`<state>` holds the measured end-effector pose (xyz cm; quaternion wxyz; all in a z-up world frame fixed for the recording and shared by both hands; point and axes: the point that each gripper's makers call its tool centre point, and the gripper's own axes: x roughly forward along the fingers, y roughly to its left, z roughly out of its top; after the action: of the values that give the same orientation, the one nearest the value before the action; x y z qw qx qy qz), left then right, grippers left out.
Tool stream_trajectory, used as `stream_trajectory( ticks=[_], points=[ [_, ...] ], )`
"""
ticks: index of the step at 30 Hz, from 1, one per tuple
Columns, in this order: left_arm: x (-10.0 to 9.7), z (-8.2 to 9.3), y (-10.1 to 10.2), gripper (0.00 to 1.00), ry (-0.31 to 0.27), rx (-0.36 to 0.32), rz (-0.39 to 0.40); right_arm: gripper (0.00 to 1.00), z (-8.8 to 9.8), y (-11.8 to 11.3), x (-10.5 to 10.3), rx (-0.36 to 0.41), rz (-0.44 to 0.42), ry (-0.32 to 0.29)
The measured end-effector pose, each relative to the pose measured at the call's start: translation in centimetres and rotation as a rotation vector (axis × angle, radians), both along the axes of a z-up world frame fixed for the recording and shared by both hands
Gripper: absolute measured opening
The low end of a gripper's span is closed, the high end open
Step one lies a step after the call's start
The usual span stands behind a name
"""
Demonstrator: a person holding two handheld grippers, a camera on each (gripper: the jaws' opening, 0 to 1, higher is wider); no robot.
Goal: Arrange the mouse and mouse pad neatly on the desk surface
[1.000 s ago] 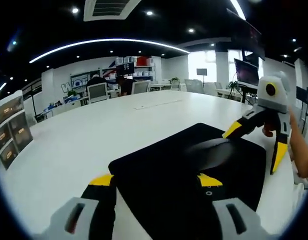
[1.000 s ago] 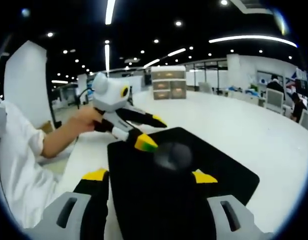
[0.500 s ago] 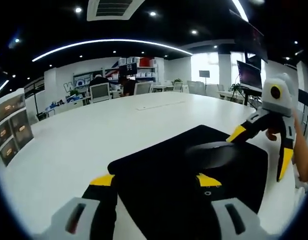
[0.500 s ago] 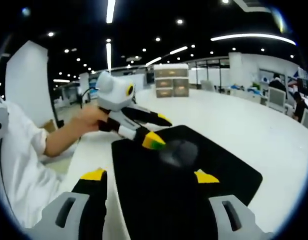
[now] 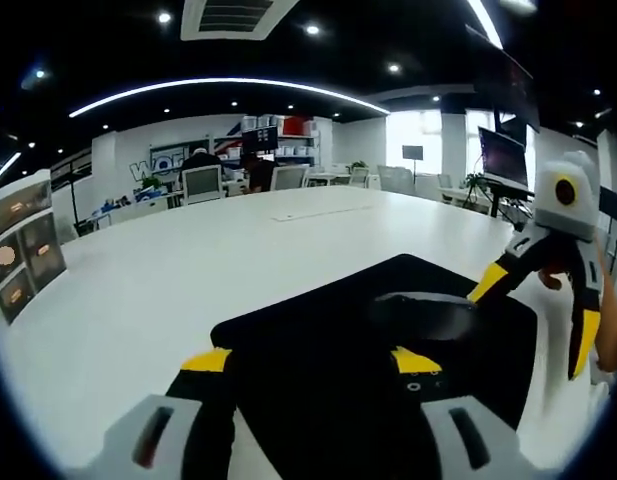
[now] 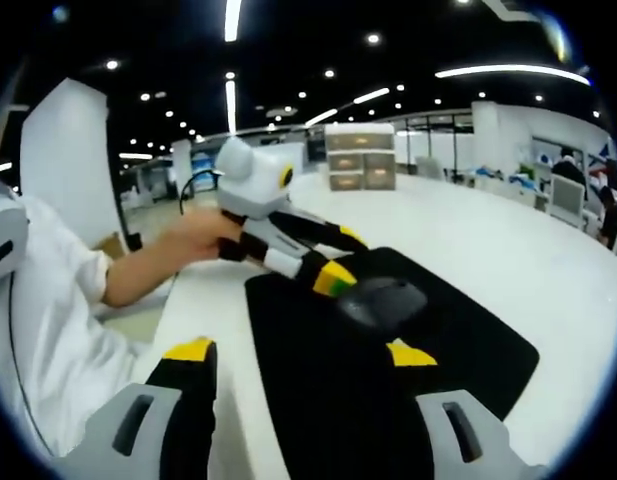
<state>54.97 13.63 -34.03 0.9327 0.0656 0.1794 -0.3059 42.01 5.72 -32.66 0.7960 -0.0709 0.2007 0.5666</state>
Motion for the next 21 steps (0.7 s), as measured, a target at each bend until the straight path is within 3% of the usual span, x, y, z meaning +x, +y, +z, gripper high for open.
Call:
stream_trajectory(
  ticks=[21],
  points=[
    [-0.66,0.16,-0.49,0.64,-0.011,0.013,-0.023,0.59,0.76,-0.19,-0.14,0.017,0.006,0.005]
  ],
)
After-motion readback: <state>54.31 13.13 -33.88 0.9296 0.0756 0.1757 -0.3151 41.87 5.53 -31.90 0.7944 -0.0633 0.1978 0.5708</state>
